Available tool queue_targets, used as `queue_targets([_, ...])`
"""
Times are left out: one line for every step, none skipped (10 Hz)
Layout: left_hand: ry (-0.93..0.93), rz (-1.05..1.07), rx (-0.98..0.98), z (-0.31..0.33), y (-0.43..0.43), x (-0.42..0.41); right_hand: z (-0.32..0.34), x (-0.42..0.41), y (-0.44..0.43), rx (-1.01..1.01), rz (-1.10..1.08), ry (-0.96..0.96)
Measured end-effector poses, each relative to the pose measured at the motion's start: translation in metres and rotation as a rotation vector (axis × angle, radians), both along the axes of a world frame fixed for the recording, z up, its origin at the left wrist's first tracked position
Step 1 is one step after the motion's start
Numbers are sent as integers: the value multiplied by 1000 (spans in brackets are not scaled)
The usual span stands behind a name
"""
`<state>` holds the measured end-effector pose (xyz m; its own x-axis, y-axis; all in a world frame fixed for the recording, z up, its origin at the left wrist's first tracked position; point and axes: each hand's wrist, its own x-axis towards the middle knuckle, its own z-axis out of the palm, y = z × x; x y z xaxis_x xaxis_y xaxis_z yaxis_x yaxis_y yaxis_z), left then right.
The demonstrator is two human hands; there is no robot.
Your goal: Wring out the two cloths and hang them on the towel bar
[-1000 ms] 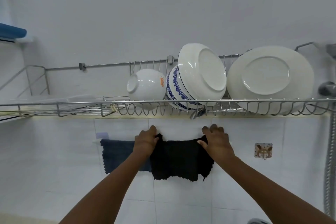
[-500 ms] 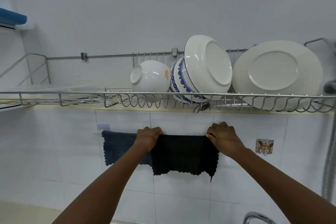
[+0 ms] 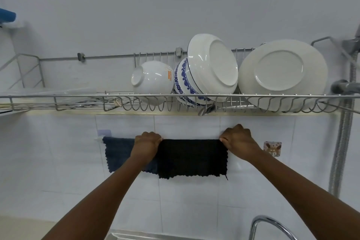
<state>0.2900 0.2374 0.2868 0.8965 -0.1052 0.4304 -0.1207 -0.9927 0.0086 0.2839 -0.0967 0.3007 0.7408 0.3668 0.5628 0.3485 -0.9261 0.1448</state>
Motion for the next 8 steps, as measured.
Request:
queue_targets([-138,-88,-206,-12,3,-5,-3,-5,-3,67,24,84])
queue_targets([-162,-66,-242,-18,5,-8,-10,-6,-5,170,70,73])
queue_targets([-158,-66,-272,-17,4,-12,-12,-1,-7,225,154,69])
queue_targets([-126,-66,-268,-22,3,-18,-5,-4,-3,239,176,124])
queue_targets([-112,-67,-276,-28,5,-18,-5,-8,-4,279,111,170])
queue_targets([-64,-37,-269,-24,2,-26,-7,-14,-4,268,113,163])
queue_targets([-40,-38,-235,-27,-4,-37,-17,-23,-7,246,112,152])
queue_targets([-77,-68,-164,-37,-16,-53,-34,-36,-17,258,108,37])
